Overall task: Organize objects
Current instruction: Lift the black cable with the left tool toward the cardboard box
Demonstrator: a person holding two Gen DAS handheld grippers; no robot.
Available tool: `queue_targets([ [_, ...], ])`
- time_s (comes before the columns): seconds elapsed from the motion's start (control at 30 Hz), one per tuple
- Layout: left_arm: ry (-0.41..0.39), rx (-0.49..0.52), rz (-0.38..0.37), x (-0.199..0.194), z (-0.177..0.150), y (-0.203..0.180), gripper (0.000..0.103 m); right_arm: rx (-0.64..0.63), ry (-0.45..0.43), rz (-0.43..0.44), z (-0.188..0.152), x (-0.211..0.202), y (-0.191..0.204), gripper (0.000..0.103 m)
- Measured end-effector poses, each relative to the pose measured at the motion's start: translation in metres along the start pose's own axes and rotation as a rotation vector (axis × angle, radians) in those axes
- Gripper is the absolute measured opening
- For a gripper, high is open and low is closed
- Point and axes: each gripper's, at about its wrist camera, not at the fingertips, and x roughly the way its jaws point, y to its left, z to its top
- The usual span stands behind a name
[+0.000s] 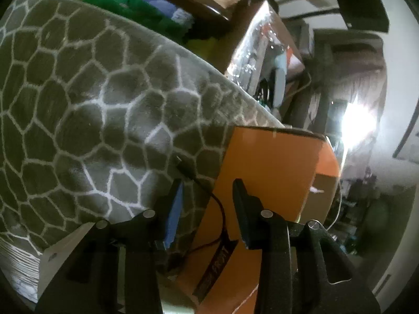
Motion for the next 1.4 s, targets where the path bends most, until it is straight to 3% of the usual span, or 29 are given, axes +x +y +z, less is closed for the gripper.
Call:
queue_targets([
  [0.17, -0.013, -0.046, -0.02, 0.005, 0.002, 0.006, 0.038, 0.0, 0.001, -0.001, 0.0, 0.0, -0.001, 0.01],
  [0.37, -0.004, -0.021, -0.007, 0.01, 0.002, 0.004, 0.034, 0.001, 0.0, 0.001, 0.0, 0.0, -0.001, 0.01],
  [0.47, 0.013, -0.011, -0.004, 0.014, 0.002, 0.003, 0.017, 0.0, 0.0, 0.001, 0.0, 0.0, -0.001, 0.01],
  [0.73, 0.002, 0.05, -0.021, 0.007, -0.002, -0.002, 0.002, 0.0, -0.001, 0.0, 0.0, -0.001, -0.001, 0.01],
  [1.03, -0.039, 0.127, -0.132, -0.039, -0.019, -0.019, 0.002, 0.002, -0.004, 0.003, 0.001, -0.001, -0.001, 0.01],
  [1.4, -0.092, 0.283, -0.197, -0.11, -0.062, -0.058, 0.002, 0.003, -0.007, 0.01, 0.003, -0.002, 0.001, 0.009],
])
